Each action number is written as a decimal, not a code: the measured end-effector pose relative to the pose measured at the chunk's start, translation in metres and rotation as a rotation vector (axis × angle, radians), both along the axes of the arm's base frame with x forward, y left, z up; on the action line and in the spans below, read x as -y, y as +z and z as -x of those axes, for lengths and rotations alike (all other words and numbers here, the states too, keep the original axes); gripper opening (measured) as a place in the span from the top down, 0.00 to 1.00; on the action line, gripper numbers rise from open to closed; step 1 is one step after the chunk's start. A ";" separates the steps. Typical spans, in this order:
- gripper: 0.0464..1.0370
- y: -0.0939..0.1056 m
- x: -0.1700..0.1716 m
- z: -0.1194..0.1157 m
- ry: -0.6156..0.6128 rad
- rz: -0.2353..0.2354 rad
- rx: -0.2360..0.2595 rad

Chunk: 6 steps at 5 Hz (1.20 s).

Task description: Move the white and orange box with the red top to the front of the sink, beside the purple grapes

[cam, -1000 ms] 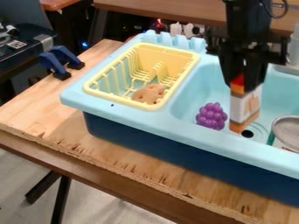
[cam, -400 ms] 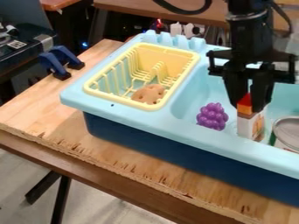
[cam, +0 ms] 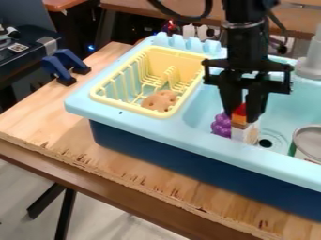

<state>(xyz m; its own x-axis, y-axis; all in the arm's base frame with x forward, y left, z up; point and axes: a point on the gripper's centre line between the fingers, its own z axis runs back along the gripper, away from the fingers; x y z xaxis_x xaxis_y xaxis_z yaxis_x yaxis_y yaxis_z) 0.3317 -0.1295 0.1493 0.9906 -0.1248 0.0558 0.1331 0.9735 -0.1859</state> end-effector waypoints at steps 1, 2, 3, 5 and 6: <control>0.68 -0.003 0.000 0.001 -0.001 -0.004 -0.010; 0.63 -0.006 0.003 0.005 -0.016 -0.013 -0.041; 0.31 -0.010 0.004 0.005 -0.030 -0.010 -0.053; 0.03 -0.010 0.000 0.002 -0.008 -0.007 -0.044; 0.03 -0.008 -0.002 0.001 -0.011 -0.016 -0.038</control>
